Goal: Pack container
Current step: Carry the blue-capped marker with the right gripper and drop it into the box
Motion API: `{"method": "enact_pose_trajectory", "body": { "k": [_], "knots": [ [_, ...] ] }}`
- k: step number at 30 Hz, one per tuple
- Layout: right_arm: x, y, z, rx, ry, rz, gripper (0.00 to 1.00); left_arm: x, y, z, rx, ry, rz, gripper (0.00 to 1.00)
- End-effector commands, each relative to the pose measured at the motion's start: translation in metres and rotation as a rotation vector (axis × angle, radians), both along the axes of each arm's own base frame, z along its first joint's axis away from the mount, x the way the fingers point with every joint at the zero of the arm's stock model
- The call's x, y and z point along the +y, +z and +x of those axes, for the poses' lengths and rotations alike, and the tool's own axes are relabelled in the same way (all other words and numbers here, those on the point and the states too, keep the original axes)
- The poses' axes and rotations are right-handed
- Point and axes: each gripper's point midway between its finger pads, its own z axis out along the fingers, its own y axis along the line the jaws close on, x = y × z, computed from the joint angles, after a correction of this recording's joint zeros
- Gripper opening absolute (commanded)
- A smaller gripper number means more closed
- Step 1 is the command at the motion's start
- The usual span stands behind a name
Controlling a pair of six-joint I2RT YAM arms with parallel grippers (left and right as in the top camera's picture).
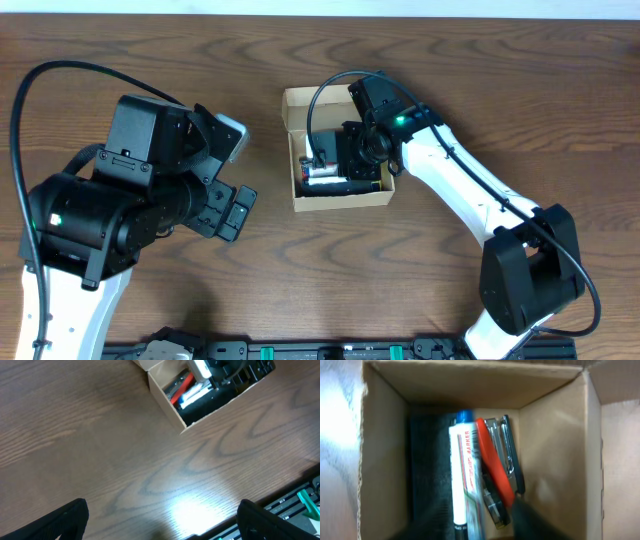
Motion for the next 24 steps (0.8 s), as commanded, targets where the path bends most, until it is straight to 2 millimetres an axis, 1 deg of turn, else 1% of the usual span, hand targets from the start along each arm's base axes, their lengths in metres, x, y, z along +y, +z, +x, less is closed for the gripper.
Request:
{"method": "enact_pose_trajectory", "body": {
  "k": [1,2,3,5,8,11,12,13,14,15,16,17,18,20,22,24],
  "knots": [
    [0.004,0.0,-0.004,0.022,-0.034,0.006,0.81,0.004,-0.001,0.001,0.0,0.014,0.017,0.95],
    [0.004,0.004,-0.004,0.026,-0.057,0.014,0.84,0.006,-0.002,0.002,-0.004,0.022,0.031,0.95],
    [0.004,0.008,-0.004,0.027,-0.077,0.023,0.84,0.008,-0.002,0.002,-0.007,0.027,0.039,0.95],
    [0.004,0.021,-0.003,0.017,-0.111,0.046,0.83,0.009,-0.002,0.003,-0.009,0.031,0.046,0.95],
    [0.004,0.049,-0.003,-0.025,-0.146,0.092,0.76,0.009,-0.002,0.003,-0.009,0.031,0.046,0.95],
    [0.0,0.087,-0.006,-0.089,-0.179,0.151,0.69,0.009,-0.002,0.003,-0.009,0.031,0.045,0.95],
    [-0.002,0.099,-0.007,-0.11,-0.193,0.172,0.65,0.009,-0.002,0.003,-0.009,0.031,0.045,0.95],
    [-0.004,0.11,-0.007,-0.129,-0.21,0.194,0.52,0.009,-0.002,0.003,-0.009,0.031,0.045,0.95],
    [-0.007,0.123,-0.008,-0.148,-0.232,0.218,0.33,0.009,-0.002,0.003,-0.01,0.031,0.046,0.95],
    [-0.011,0.133,-0.008,-0.161,-0.254,0.238,0.19,0.01,-0.002,0.003,-0.01,0.032,0.047,0.95],
    [-0.015,0.141,-0.008,-0.168,-0.28,0.257,0.08,0.01,-0.002,0.003,-0.01,0.033,0.048,0.95],
    [-0.019,0.149,-0.008,-0.173,-0.314,0.278,0.01,0.01,-0.002,0.003,-0.011,0.032,0.048,0.95],
    [-0.025,0.155,-0.007,-0.17,-0.352,0.297,0.01,0.01,-0.002,0.003,-0.012,0.033,0.047,0.95],
    [-0.037,0.161,-0.002,-0.144,-0.449,0.328,0.01,0.009,-0.001,0.005,-0.019,0.033,0.045,0.95],
    [-0.053,0.158,0.008,-0.094,-0.575,0.356,0.01,0.01,-0.001,0.006,-0.023,0.034,0.047,0.95],
    [-0.068,0.152,0.018,-0.041,-0.692,0.374,0.01,0.008,0.002,0.01,-0.045,0.035,0.039,0.95]
  ]
}}
